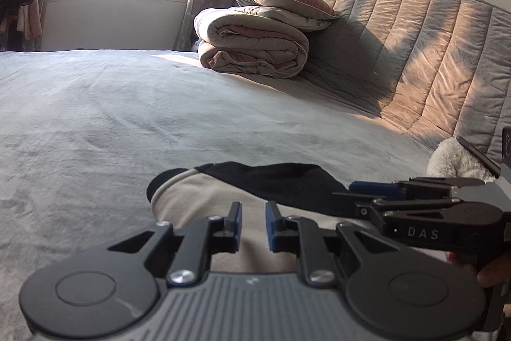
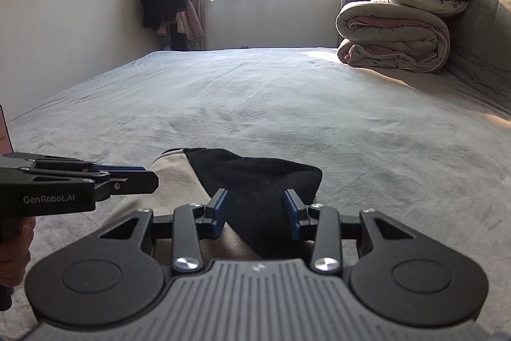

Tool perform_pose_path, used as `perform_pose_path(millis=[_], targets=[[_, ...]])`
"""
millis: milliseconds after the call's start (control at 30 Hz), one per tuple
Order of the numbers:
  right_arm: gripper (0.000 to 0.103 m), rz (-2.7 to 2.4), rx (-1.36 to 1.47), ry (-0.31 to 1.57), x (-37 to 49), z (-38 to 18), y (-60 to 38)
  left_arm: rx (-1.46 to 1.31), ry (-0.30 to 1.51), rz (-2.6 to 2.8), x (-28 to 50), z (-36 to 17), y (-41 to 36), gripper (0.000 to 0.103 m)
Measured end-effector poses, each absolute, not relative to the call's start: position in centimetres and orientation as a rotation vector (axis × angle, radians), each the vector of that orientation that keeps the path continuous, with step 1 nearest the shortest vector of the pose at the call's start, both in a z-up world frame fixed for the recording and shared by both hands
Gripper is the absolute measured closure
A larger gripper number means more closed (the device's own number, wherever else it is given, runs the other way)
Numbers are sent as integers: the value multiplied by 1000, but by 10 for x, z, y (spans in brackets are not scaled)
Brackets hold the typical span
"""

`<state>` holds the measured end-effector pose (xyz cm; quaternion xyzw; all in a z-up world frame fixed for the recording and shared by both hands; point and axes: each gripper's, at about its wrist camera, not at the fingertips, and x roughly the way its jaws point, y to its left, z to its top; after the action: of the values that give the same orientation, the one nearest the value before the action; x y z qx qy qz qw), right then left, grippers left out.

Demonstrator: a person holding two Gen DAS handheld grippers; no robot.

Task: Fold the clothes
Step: 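Open both grippers and pull them back from the folded tee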

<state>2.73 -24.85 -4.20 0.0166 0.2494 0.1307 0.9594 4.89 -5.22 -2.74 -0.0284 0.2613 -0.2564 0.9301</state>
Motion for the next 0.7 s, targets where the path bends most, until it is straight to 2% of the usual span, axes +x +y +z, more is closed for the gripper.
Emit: perform_pose_path(millis=[300, 700], targets=[[64, 270, -27, 570, 13, -49, -253, 30, 603, -514, 18, -24, -62, 87], [59, 240, -77, 694, 3, -38, -253, 80, 830, -430, 5, -24, -75, 84]])
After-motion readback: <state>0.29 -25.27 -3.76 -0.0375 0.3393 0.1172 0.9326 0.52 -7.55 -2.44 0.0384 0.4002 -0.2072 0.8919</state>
